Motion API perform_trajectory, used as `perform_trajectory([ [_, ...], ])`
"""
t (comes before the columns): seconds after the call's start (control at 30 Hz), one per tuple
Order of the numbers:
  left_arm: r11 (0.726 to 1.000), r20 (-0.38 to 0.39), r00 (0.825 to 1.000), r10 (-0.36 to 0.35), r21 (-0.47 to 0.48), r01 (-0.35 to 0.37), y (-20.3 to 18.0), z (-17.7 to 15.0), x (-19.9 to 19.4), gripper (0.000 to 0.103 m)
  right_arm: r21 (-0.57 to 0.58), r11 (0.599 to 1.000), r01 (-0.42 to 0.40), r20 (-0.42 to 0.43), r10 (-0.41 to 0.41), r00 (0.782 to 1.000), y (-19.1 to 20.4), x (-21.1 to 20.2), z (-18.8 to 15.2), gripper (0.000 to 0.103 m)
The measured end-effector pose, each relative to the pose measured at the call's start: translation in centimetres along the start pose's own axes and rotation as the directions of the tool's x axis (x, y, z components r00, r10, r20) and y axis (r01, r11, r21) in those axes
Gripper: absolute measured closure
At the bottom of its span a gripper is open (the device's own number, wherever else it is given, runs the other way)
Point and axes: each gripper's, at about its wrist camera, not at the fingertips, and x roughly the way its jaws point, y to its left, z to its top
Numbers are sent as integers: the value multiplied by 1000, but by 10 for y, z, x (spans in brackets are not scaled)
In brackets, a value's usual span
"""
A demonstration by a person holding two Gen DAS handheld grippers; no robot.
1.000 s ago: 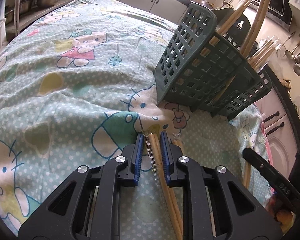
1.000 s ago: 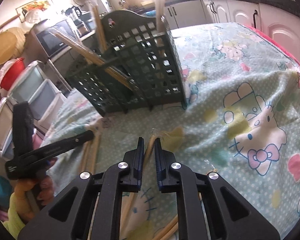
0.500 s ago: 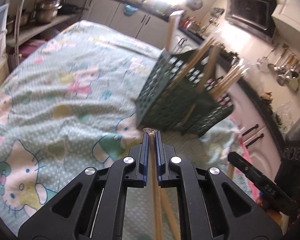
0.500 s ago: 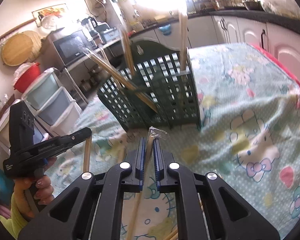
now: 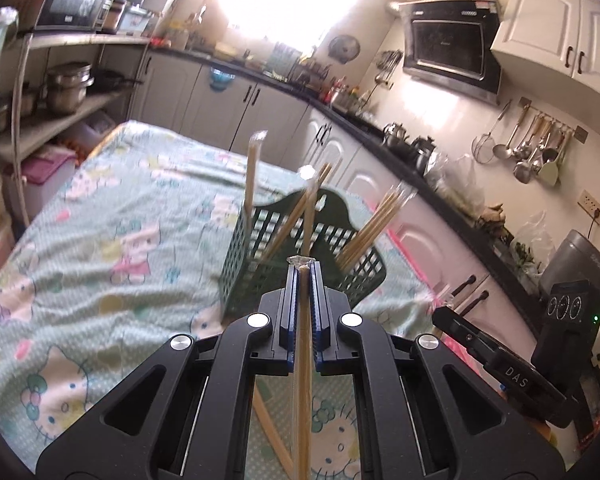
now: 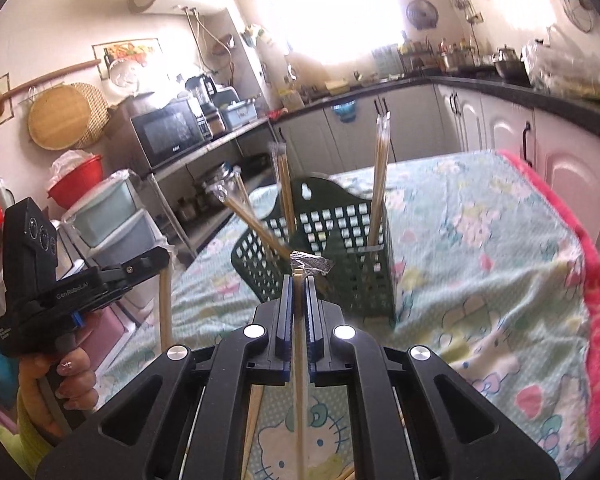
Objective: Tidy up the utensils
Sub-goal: 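Lift the held chopsticks with both grippers and lower them into the caddy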
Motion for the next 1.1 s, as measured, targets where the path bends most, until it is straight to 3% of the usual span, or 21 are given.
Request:
perform_trajectory([
  [0.27,999,105,994,11,48,-16,-17,26,-17,100,-23,1000,14,86,-12,996,0,-20,18,97],
  [0.63,996,192,980,55,62,-68,-21,54,-17,100,-51,999,20,147,-12,989,7,-34,36,97],
  [1.1,990,303,947,109,52,-131,-26,101,-13,100,-96,994,54,225,-31,974,10,-37,72,97],
])
